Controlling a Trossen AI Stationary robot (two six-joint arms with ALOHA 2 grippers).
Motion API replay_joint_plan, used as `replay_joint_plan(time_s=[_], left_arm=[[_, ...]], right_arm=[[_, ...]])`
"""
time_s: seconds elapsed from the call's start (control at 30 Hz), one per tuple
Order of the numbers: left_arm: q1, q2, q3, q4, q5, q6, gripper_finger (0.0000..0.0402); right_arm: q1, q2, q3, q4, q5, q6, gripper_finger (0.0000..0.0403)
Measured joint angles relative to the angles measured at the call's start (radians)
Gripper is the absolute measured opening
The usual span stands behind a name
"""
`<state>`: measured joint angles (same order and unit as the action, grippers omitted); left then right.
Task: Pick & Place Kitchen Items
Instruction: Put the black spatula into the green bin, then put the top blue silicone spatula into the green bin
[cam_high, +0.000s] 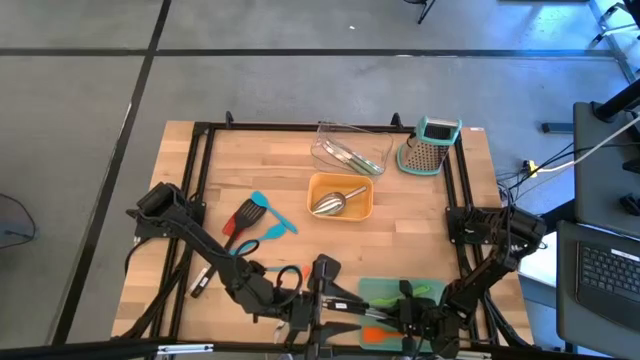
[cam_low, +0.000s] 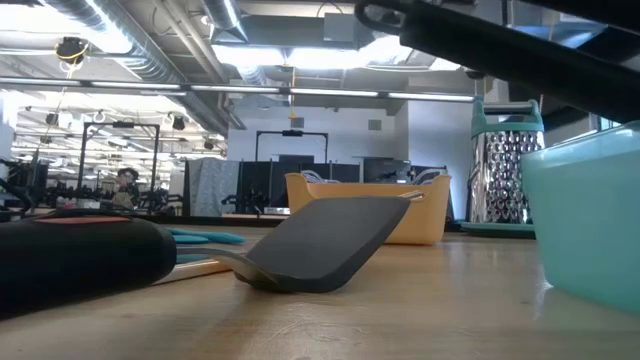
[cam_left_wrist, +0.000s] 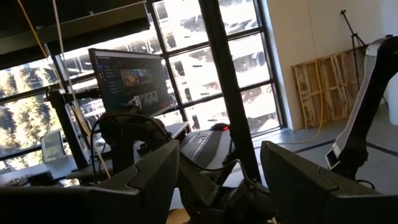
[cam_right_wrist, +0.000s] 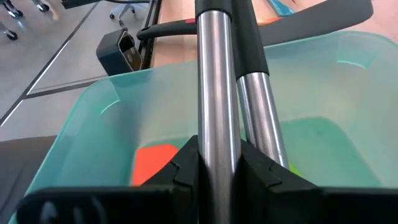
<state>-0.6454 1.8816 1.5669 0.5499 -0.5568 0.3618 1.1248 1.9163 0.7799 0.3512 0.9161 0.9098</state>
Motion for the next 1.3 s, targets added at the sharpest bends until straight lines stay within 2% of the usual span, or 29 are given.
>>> replay_joint_plan(time_s=[0.33,0.53,0.67,0.9,1.1,1.23,1.3], left_arm=[[0.009,0.0,0.0,-0.008,0.0,0.0,0.0221],[0.009,0.0,0.0,-0.008,0.0,0.0,0.0221],[0.009,0.0,0.0,-0.008,0.0,0.0,0.0221],[0.006,0.0,0.0,-0.008,0.0,0.0,0.0221],[-0.006,0.0,-0.001,-0.035,-0.006,0.0,0.0221],[-0.015,0.0,-0.001,-0.034,-0.063,0.001,0.0221],[-0.02,0.0,-0.001,-0.043,-0.127,0.001,0.0221]], right_arm=[[0.015,0.0,0.0,-0.015,-0.034,0.011,0.007],[0.016,-0.002,0.0,-0.019,-0.029,0.022,0.0189],[0.016,-0.01,0.0,-0.024,-0.029,0.018,0.0224],[0.016,-0.039,0.005,-0.03,-0.03,-0.038,0.0217],[0.016,-0.131,0.013,-0.046,-0.025,-0.161,0.0207],[0.016,-0.232,0.013,-0.116,-0.015,-0.278,0.0206],[0.014,-0.3,0.013,-0.117,-0.048,-0.365,0.0206]])
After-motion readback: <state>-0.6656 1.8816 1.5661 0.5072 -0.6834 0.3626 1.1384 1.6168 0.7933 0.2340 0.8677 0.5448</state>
